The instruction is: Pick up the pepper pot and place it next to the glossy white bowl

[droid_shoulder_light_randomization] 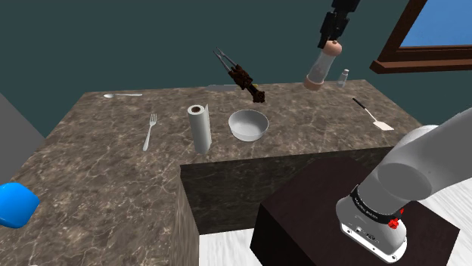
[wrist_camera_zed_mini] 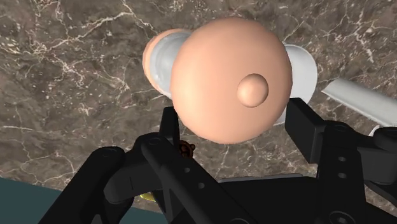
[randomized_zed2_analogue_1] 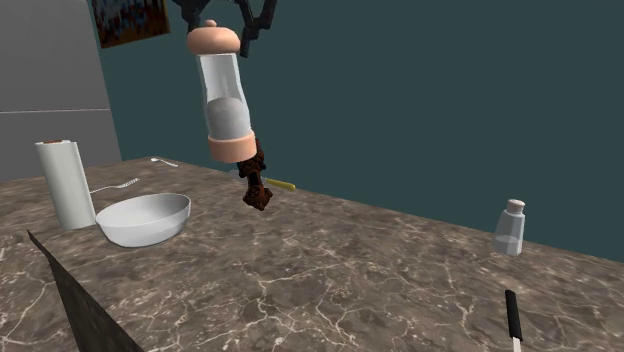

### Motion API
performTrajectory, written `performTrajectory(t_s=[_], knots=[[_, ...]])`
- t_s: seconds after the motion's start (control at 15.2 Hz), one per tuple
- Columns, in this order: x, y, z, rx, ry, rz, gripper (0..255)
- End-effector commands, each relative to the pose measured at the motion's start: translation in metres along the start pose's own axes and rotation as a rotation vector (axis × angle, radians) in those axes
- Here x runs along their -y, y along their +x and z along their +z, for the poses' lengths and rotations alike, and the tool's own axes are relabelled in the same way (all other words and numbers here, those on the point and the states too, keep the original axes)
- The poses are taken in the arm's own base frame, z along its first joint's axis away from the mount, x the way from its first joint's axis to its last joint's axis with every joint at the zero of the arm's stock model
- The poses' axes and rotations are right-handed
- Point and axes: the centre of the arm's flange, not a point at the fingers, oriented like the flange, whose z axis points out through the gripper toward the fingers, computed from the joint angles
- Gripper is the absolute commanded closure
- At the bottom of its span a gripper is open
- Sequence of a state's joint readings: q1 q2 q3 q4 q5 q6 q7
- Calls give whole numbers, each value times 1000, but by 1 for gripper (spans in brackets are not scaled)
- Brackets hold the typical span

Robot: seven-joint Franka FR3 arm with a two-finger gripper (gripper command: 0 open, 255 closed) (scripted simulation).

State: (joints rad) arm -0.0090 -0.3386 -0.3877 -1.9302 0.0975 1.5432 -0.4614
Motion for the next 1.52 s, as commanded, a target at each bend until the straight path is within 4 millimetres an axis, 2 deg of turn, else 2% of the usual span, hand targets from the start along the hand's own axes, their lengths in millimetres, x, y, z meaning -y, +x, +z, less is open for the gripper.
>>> performTrajectory(t_s=[0.0, 0.73, 1.45], knots=[[25, -6, 1, 0, -1, 1, 255], [168, -42, -6, 0, -1, 1, 255], [155, -44, 51, 0, -1, 1, 255]])
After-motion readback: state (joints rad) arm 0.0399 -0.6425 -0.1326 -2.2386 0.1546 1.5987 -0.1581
